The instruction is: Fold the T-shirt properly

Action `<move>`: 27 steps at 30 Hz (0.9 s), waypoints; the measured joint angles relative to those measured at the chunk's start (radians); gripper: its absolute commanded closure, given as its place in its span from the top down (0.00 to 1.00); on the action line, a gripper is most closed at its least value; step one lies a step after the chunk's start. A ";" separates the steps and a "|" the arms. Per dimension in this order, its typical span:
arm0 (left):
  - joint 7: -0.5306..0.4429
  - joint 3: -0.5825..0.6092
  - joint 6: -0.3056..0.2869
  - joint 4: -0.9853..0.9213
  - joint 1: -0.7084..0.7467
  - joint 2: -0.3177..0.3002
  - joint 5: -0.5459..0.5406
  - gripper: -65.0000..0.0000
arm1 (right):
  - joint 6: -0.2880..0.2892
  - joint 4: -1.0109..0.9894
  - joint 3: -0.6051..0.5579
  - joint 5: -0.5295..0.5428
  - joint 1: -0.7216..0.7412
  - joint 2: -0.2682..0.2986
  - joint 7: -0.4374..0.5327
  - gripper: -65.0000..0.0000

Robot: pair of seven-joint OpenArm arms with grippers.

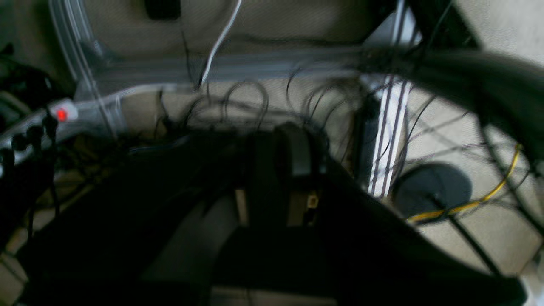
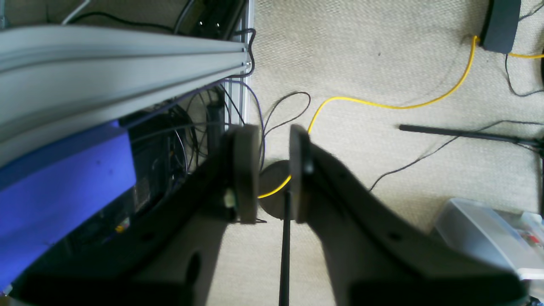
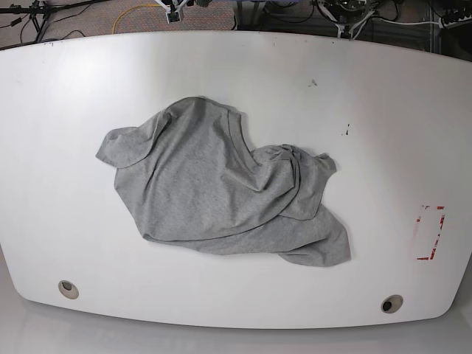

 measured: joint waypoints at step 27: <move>0.000 -0.004 0.000 0.033 -0.002 0.003 0.000 0.15 | 0.003 0.088 0.000 0.000 -0.039 -0.027 -0.010 0.18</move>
